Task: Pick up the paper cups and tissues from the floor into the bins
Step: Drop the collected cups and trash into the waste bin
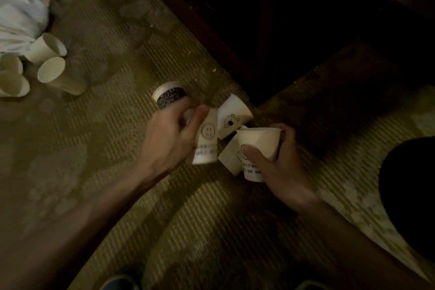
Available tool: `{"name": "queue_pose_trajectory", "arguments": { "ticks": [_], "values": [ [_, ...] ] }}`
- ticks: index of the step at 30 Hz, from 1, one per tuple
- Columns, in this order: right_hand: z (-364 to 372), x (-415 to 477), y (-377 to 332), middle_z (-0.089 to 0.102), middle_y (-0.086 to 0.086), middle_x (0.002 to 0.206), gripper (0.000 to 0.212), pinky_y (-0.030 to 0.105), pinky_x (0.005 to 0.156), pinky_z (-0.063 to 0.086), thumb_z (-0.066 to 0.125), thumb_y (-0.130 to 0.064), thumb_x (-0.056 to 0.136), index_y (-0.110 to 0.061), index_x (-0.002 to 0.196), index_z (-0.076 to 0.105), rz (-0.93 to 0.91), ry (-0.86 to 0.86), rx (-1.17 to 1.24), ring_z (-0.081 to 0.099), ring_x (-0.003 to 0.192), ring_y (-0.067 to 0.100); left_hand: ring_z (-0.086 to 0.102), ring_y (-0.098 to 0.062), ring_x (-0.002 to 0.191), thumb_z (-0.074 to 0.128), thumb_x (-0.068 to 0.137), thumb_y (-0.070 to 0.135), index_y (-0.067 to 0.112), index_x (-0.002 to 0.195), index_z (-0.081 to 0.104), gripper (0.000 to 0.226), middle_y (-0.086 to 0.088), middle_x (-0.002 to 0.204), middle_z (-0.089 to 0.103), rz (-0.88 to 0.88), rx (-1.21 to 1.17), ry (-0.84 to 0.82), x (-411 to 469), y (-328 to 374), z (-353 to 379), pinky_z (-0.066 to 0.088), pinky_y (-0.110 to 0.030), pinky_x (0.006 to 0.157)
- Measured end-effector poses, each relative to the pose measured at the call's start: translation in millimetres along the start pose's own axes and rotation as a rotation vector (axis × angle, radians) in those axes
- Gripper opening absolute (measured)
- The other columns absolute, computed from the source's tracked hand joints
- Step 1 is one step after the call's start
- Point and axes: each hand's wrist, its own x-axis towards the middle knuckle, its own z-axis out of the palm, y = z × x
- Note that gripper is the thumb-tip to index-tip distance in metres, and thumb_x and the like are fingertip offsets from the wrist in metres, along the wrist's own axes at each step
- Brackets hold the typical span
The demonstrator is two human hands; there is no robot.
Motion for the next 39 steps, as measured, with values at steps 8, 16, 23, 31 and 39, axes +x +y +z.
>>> {"name": "queue_pose_trajectory", "arguments": {
  "ticks": [8, 16, 23, 31, 39],
  "values": [
    [-4, -6, 0, 0.056, -0.013, 0.108, 0.055, 0.008, 0.052, 0.047, 0.067, -0.047, 0.084, -0.037, 0.126, 0.034, 0.049, 0.069, -0.01, 0.062, 0.079, -0.012, 0.055, -0.002, 0.052, 0.055, 0.09, 0.056, 0.037, 0.09, 0.058, 0.019, 0.006, 0.061, 0.059, -0.314, -0.131, -0.349, -42, -30, 27, 0.042, -0.028, 0.05],
    [-43, -32, -37, 0.065, -0.006, 0.111, 0.052, 0.027, 0.067, 0.058, 0.069, -0.049, 0.082, -0.034, 0.124, 0.043, 0.061, 0.14, -0.065, 0.07, 0.087, 0.007, 0.067, 0.001, 0.075, 0.048, 0.078, 0.07, 0.058, 0.116, 0.049, 0.04, 0.017, 0.088, 0.07, -0.15, -0.341, -0.595, -35, 5, 42, 0.049, -0.012, 0.057],
    [-105, -74, -170, 0.067, -0.004, 0.105, 0.065, 0.035, 0.067, 0.06, 0.067, -0.062, 0.054, -0.032, 0.108, 0.048, -0.197, 0.343, -0.118, 0.071, 0.084, 0.008, 0.073, -0.006, 0.085, 0.058, 0.074, 0.055, 0.042, 0.111, 0.061, 0.039, 0.01, 0.093, 0.075, 0.11, -0.54, -0.684, 41, 141, 35, 0.057, -0.021, 0.065],
    [-223, -151, -252, 0.067, 0.017, 0.114, 0.084, 0.047, 0.071, 0.059, 0.072, -0.047, 0.054, -0.01, 0.127, 0.053, -0.313, 0.711, 0.069, 0.072, 0.092, 0.03, 0.07, -0.002, 0.093, 0.057, 0.094, 0.045, 0.029, 0.116, 0.067, 0.029, 0.014, 0.102, 0.074, 0.435, -0.542, -0.82, 67, 328, 46, 0.056, -0.029, 0.084],
    [-295, -195, -186, 0.064, 0.004, 0.108, 0.066, 0.034, 0.06, 0.058, 0.077, -0.05, 0.061, -0.021, 0.112, 0.046, 0.168, 0.935, -0.196, 0.07, 0.085, 0.019, 0.064, -0.022, 0.102, 0.049, 0.101, 0.035, 0.009, 0.115, 0.067, 0.034, -0.008, 0.111, 0.069, 0.517, -0.168, -1.053, 10, 386, 153, 0.052, -0.043, 0.093]
  ]
}}
